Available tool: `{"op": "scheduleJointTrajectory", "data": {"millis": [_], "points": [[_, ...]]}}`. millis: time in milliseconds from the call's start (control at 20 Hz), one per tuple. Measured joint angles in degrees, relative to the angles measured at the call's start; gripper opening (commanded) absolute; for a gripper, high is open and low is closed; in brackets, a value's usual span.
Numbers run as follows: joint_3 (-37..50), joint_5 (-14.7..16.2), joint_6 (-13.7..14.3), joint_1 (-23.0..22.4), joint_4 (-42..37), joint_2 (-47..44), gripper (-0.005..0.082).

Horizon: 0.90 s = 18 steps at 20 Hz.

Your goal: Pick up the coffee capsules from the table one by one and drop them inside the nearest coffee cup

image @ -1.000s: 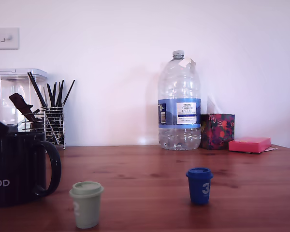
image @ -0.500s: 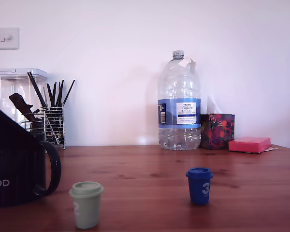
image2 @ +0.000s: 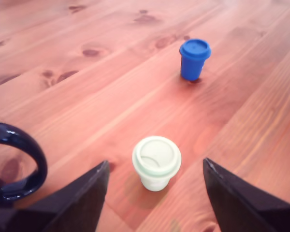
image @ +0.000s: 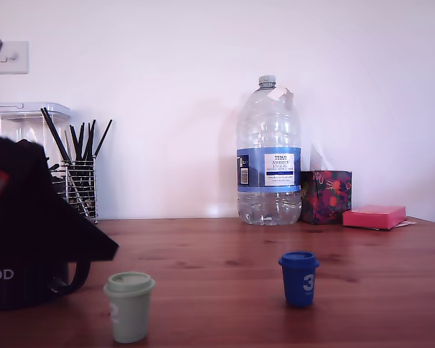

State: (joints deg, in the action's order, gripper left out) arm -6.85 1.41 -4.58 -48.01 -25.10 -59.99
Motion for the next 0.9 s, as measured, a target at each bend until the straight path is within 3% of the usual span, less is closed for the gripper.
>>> {"op": "scheduleJointTrajectory", "data": {"millis": [450, 900], "points": [[-4.7, 0.0, 0.3, 0.0, -3.2, -7.7, 0.0569], [-13.7, 0.1, 0.3, 0.0, 6.4, -17.5, 0.0562]]}}
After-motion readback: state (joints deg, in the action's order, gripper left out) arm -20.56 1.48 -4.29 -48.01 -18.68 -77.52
